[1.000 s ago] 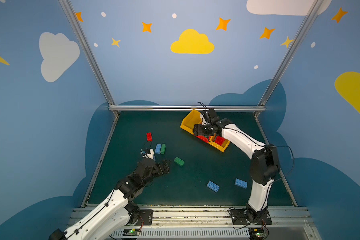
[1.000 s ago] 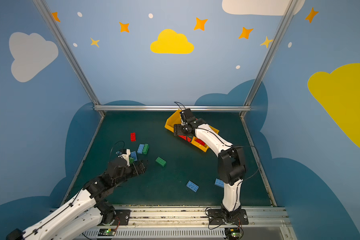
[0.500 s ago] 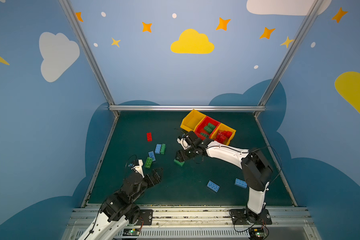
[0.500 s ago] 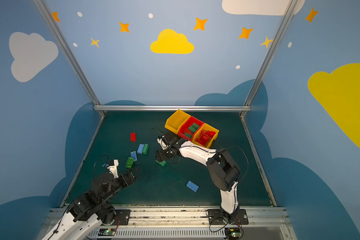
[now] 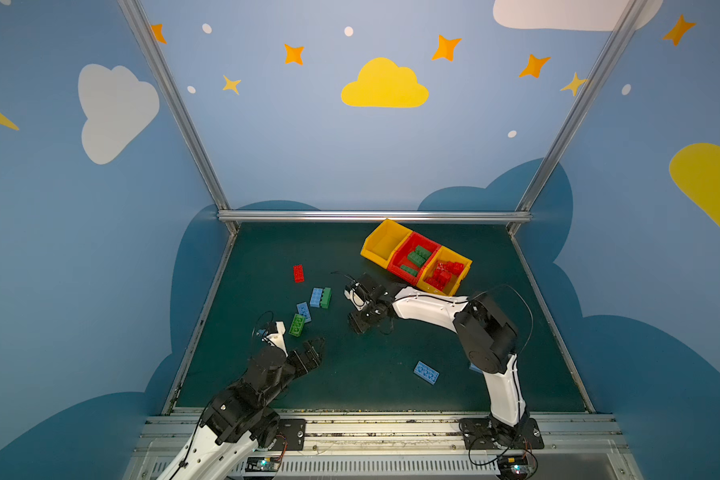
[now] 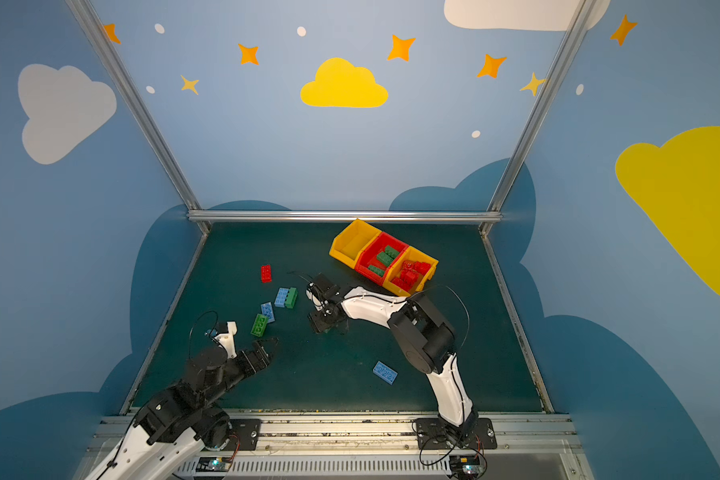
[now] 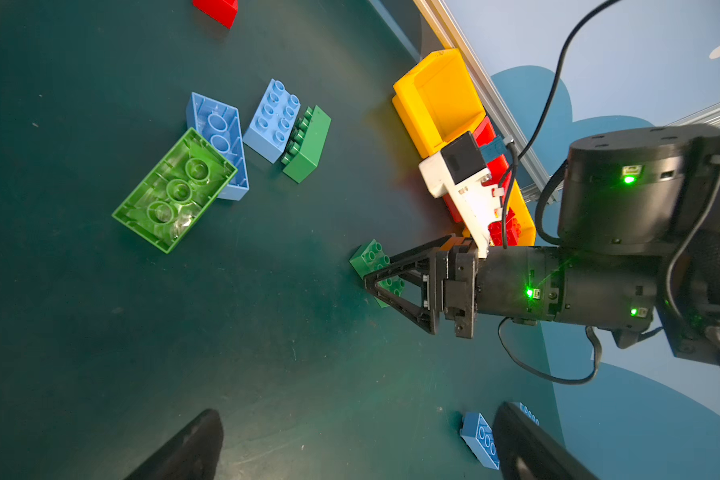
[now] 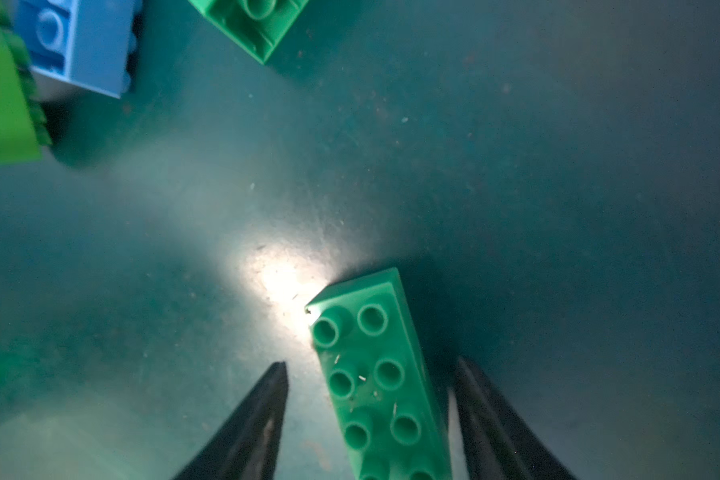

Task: Sort the legos into containers by color
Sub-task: 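Lower the right gripper onto a green brick and grasp it, then carry the green brick with the right gripper and drop it into the red bin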

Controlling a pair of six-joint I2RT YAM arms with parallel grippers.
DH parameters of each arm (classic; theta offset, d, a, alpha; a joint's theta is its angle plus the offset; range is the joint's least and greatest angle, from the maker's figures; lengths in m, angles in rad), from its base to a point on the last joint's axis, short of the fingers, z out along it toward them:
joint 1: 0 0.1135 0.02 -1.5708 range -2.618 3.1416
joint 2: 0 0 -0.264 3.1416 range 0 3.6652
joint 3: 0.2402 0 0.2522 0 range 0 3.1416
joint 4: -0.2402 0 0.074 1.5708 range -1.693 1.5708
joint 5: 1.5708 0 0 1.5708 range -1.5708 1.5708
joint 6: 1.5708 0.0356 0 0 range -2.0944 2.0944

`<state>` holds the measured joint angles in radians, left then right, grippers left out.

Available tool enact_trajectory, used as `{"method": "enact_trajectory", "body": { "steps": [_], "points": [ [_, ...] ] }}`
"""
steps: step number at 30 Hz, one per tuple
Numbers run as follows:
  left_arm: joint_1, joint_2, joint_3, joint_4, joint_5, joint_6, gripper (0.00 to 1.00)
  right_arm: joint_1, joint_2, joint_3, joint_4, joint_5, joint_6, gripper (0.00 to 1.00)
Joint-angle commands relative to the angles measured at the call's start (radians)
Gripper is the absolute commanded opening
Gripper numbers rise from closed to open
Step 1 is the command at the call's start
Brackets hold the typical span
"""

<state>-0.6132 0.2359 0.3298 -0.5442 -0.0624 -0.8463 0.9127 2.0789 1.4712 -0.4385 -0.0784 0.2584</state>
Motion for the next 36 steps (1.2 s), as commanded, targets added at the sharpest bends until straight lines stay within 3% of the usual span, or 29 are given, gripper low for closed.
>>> {"method": "enact_trajectory", "body": {
  "steps": [1,4,7,14,20,28,36],
  "points": [
    [0.003,0.013,-0.012,-0.002,-0.016,0.006,1.0,0.005,0.026,0.045,-0.052,0.049,-0.011,0.49],
    [0.003,0.029,-0.012,0.011,-0.016,0.009,1.0,0.001,0.027,0.06,-0.081,0.093,-0.016,0.38],
    [0.004,0.048,-0.008,0.029,-0.015,0.016,1.0,-0.01,0.001,0.063,-0.102,0.123,-0.02,0.34],
    [0.004,0.156,0.03,0.089,-0.008,0.052,1.0,-0.119,-0.124,0.07,-0.135,0.183,-0.023,0.33],
    [0.004,0.32,0.083,0.187,-0.001,0.099,1.0,-0.298,-0.16,0.14,-0.167,0.214,-0.032,0.34],
    [0.004,0.568,0.187,0.276,-0.004,0.161,1.0,-0.45,-0.042,0.315,-0.167,0.244,-0.033,0.35],
    [0.015,0.686,0.275,0.264,-0.053,0.209,1.0,-0.51,0.128,0.498,-0.208,0.228,-0.028,0.42]
  ]
}}
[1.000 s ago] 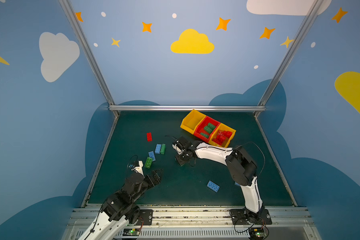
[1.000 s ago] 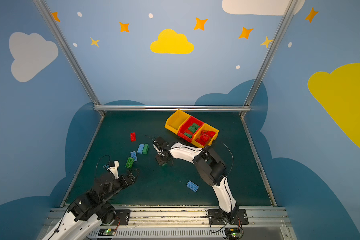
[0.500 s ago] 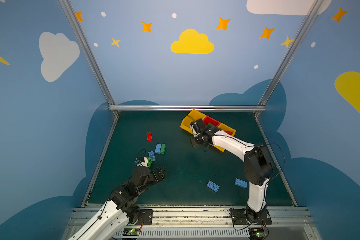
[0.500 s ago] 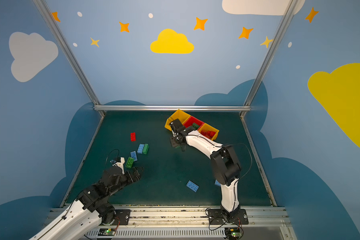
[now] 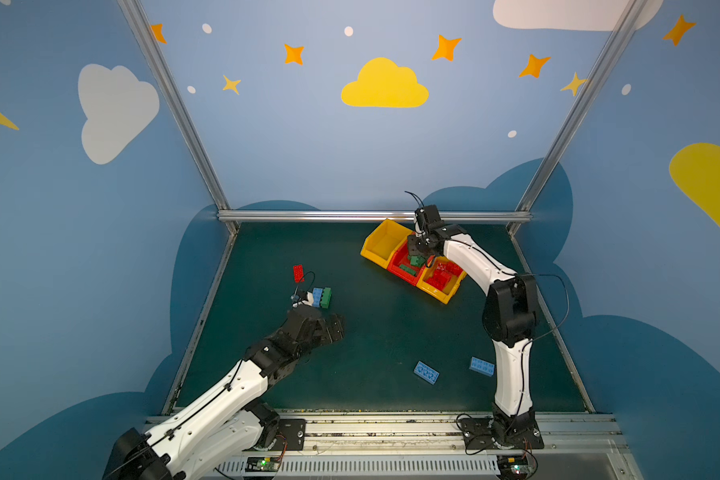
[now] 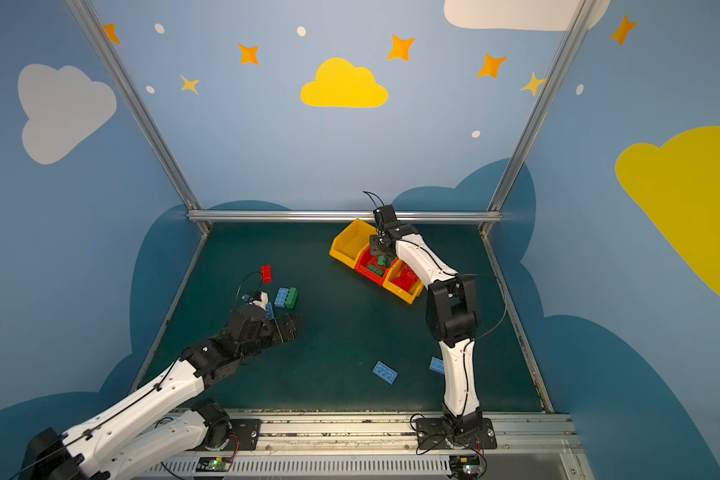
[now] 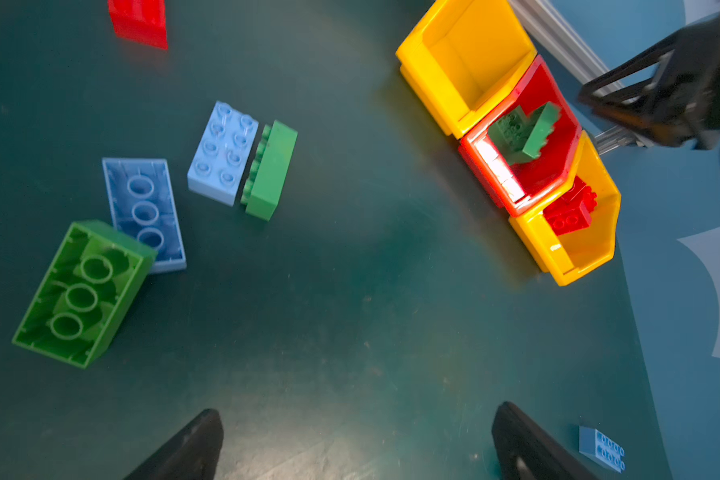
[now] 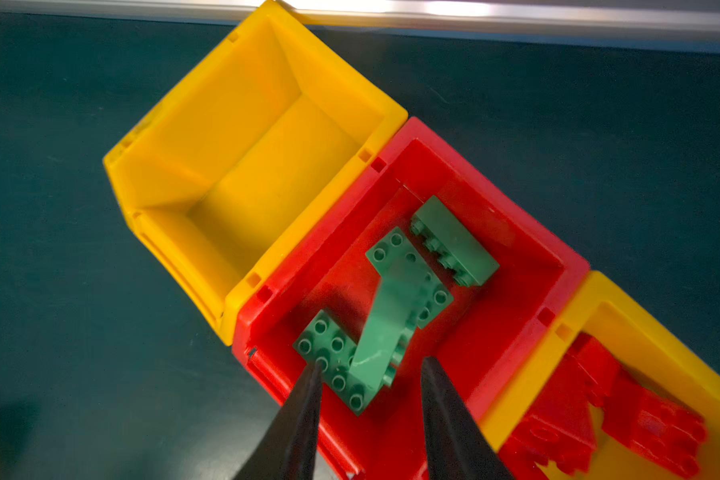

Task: Sort the legos into containers by color
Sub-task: 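Carry the green brick with the right gripper and drop it into the red bin, then lower the left gripper onto the large green brick while the right gripper withdraws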

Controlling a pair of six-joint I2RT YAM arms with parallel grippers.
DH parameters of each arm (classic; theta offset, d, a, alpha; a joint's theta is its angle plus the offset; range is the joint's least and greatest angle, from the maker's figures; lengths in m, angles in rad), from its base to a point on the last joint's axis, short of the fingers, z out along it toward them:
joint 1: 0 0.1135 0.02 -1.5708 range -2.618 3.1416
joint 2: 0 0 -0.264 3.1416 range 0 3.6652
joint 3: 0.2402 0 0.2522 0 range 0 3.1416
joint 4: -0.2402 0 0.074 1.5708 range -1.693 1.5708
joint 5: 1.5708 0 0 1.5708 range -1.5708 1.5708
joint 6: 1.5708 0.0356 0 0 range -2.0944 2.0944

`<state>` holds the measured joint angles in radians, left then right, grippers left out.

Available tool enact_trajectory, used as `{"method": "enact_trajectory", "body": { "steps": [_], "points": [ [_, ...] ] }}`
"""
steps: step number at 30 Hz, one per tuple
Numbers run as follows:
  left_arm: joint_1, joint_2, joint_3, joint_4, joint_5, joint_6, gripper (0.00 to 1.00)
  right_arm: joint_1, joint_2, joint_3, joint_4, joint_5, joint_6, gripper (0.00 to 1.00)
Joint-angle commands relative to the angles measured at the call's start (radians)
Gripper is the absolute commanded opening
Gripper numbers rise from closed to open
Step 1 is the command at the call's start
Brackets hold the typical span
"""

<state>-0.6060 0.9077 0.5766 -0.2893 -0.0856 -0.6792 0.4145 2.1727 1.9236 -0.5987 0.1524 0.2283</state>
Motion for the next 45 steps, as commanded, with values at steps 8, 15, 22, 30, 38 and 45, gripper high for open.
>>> {"method": "enact_trajectory", "body": {
  "steps": [8,15,22,30,38,45],
  "points": [
    [0.035,0.013,0.047,-0.028,-0.046,0.068,1.0,-0.01,-0.072,-0.042,-0.016,-0.09,0.008,0.64],
    [0.083,-0.028,0.026,-0.078,-0.094,0.061,1.0,0.046,-0.305,-0.31,0.053,-0.241,0.043,0.81],
    [0.121,0.009,0.007,-0.105,-0.13,0.027,1.0,0.153,-0.507,-0.613,0.158,-0.371,0.1,0.86],
    [0.162,0.06,-0.002,-0.105,-0.165,0.031,1.0,0.252,-0.643,-0.823,0.202,-0.4,0.133,0.88],
    [0.234,0.077,-0.03,-0.088,-0.181,0.04,1.0,0.254,-0.731,-0.905,0.198,-0.391,0.131,0.89],
    [0.319,0.257,-0.019,-0.006,-0.154,0.057,1.0,0.25,-0.751,-0.92,0.198,-0.394,0.135,0.89]
  ]
}}
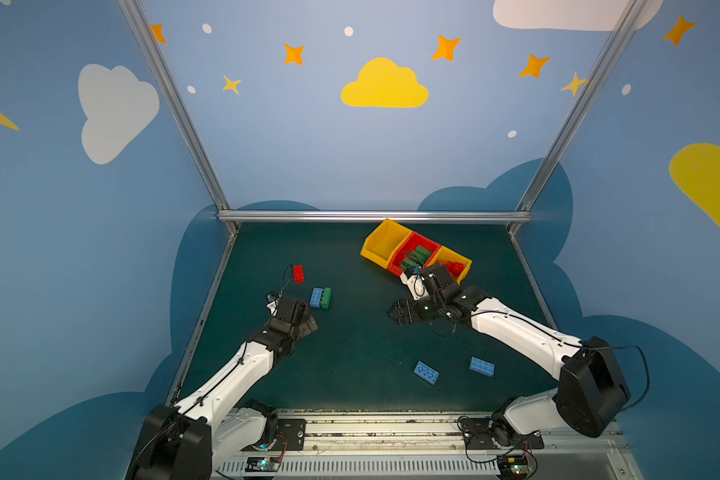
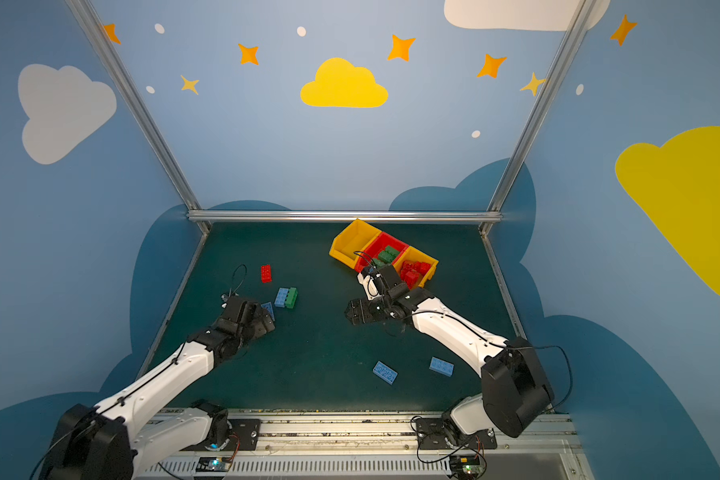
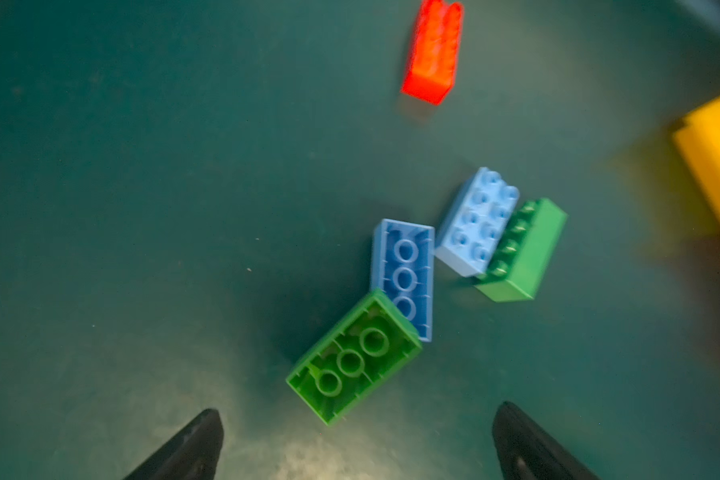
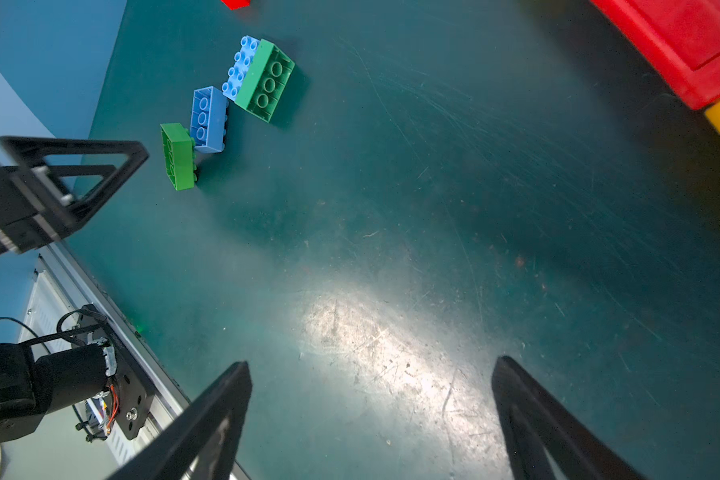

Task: Sort the legos into containers by color
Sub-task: 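Lower the left gripper onto the large green brick while the right gripper withdraws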

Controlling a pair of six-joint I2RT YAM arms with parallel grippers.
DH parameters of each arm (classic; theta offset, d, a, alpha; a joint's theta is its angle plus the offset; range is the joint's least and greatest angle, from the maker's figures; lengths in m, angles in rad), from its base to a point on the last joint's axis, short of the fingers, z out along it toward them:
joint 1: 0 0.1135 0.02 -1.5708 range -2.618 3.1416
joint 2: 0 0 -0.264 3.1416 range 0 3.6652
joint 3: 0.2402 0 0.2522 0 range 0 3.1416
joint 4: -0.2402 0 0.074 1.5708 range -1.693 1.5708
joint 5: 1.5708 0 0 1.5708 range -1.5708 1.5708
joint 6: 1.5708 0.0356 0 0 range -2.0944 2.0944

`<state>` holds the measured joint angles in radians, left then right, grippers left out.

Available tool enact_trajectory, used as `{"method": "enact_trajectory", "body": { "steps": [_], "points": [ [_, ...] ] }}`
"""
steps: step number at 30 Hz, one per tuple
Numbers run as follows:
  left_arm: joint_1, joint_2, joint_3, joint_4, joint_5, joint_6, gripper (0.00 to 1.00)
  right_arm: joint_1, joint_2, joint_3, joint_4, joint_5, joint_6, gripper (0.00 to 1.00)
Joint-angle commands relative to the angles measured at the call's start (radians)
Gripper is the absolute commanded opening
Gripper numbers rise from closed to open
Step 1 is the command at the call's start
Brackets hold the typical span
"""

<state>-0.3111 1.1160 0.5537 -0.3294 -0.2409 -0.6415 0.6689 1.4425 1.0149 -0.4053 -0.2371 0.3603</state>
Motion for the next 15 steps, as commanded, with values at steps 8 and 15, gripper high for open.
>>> {"method": "enact_trajectory", "body": {
  "steps": [8,15],
  "points": [
    [0.049,0.19,0.056,0.076,0.023,0.101,0.91,-0.028,-0.025,-0.015,-0.018,0.001,-0.008,0.89],
    [0.061,0.267,0.115,0.064,0.063,0.136,0.74,-0.061,-0.034,-0.017,-0.022,-0.013,0.0,0.89]
  ]
}}
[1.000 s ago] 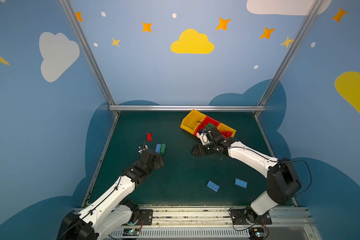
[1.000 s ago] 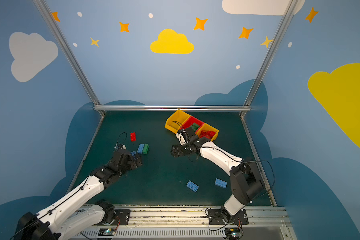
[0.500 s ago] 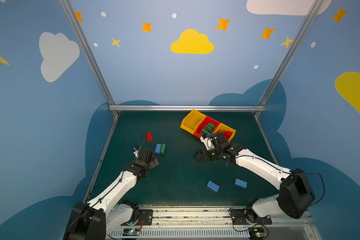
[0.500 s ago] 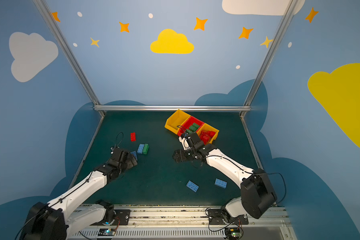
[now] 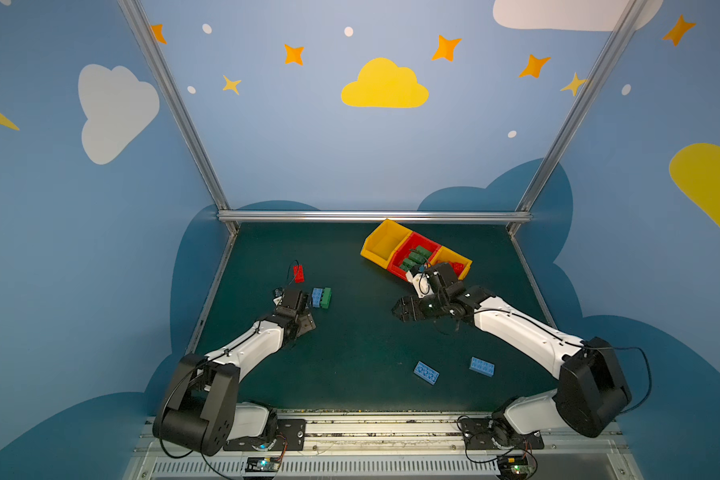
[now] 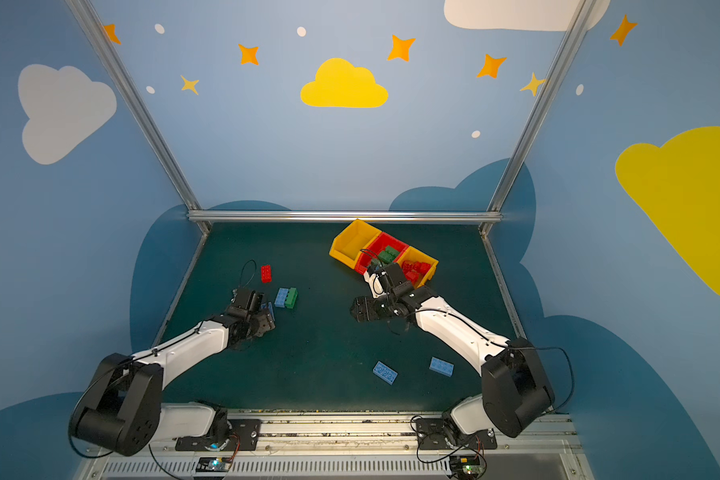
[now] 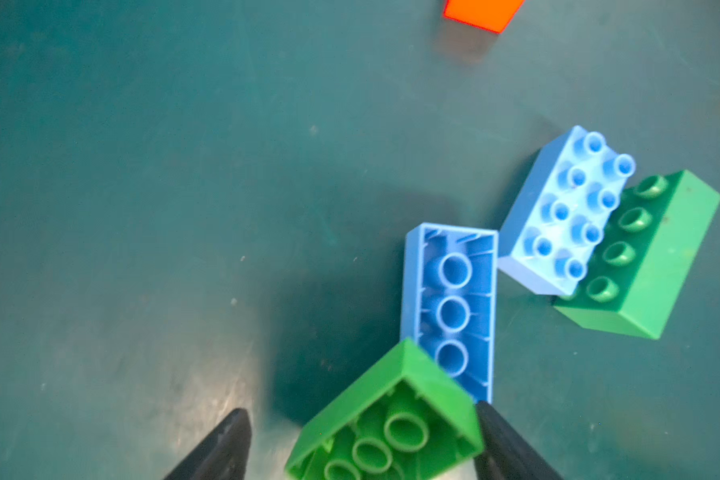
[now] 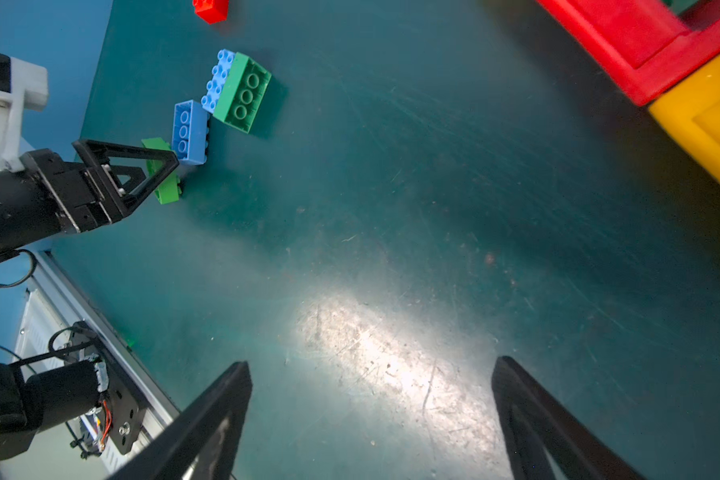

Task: Sort the legos into containers by color
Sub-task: 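Lower the left gripper onto the large green brick while the right gripper withdraws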

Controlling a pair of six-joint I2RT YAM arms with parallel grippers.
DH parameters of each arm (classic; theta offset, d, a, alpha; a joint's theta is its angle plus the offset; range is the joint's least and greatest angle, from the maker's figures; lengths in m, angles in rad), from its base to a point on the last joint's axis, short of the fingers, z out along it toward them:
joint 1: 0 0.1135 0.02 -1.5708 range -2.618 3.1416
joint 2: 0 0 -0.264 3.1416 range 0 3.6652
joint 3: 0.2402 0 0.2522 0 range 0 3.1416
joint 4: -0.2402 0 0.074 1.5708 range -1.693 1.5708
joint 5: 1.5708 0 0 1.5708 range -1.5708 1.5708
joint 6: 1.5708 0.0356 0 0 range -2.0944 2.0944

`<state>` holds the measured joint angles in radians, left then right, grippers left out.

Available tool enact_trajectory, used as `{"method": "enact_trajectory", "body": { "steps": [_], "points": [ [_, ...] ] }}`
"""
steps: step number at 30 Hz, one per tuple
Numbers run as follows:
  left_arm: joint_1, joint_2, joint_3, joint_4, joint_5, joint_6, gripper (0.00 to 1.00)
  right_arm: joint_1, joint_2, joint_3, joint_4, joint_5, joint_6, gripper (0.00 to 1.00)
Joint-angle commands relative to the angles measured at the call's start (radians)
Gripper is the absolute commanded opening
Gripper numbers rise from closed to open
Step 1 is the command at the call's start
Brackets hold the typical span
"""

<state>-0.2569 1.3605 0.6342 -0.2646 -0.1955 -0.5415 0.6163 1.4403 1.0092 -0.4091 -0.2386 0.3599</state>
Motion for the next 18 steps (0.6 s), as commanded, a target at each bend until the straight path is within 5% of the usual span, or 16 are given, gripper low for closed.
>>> {"method": "enact_trajectory", "body": {
  "steps": [1,18],
  "points": [
    [0.008,0.035,0.043,-0.005,0.022,0.038,0.71,-0.011,-0.032,-0.011,-0.02,-0.012,0.002,0.89],
    [0.007,0.138,0.112,-0.08,0.102,0.026,0.47,-0.034,-0.059,-0.023,-0.03,0.023,0.022,0.89]
  ]
}}
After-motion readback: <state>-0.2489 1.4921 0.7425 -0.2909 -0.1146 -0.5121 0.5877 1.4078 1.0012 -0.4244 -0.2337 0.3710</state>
